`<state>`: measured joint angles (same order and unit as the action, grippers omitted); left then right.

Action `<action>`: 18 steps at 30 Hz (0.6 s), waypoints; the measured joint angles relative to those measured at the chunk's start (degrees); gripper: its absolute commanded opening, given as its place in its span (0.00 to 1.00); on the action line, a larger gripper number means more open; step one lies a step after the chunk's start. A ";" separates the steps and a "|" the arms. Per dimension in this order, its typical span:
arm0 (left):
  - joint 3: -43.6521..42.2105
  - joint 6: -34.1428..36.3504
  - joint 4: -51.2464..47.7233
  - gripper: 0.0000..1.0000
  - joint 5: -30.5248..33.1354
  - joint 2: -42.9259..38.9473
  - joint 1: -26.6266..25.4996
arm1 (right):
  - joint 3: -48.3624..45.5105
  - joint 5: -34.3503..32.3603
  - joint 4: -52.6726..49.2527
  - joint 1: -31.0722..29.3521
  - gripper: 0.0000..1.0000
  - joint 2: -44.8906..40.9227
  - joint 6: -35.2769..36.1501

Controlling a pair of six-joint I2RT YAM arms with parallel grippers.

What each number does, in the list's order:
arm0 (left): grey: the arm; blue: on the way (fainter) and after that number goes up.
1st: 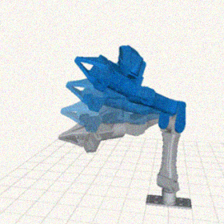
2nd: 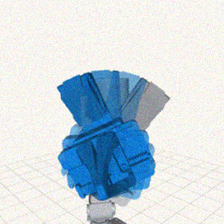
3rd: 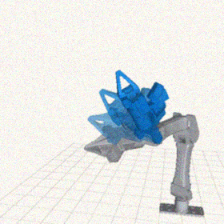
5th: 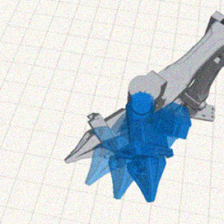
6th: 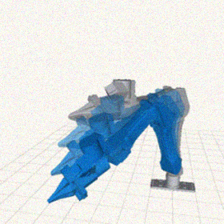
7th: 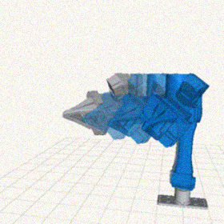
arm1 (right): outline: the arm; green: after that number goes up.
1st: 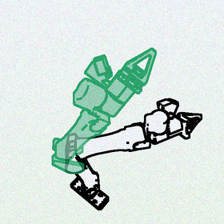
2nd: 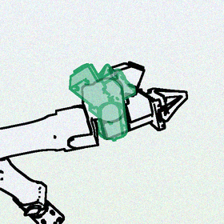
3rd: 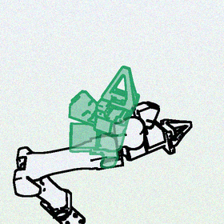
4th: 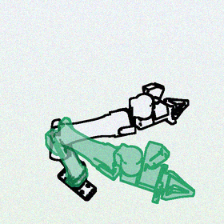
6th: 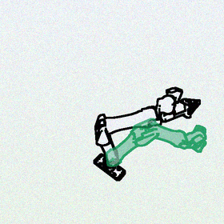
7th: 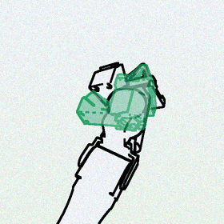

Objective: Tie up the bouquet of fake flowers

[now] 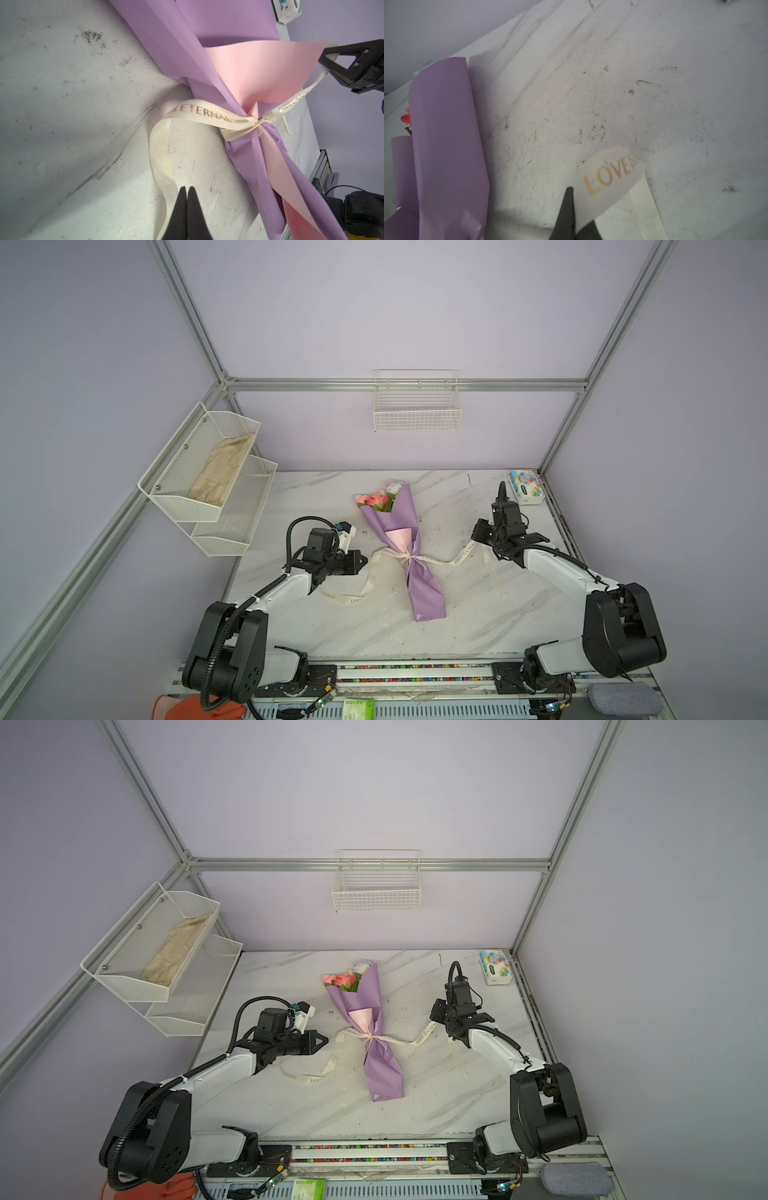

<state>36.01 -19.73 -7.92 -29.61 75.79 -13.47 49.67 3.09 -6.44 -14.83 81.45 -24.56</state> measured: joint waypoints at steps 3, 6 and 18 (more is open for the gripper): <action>0.85 2.19 -2.69 0.48 0.96 0.00 -0.50 | 0.00 2.47 0.92 0.00 0.00 0.00 -0.31; 2.49 3.72 -5.77 0.52 3.41 0.61 -1.42 | 0.15 4.22 1.07 0.00 0.00 0.00 -0.33; 14.78 10.54 -20.46 0.54 13.31 15.69 -8.59 | 0.37 6.34 1.29 0.00 0.00 0.76 -0.33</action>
<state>50.78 -9.19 -28.38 -16.29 91.48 -22.06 50.04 9.43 -5.15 -14.83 82.21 -24.88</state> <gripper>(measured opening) 0.544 0.048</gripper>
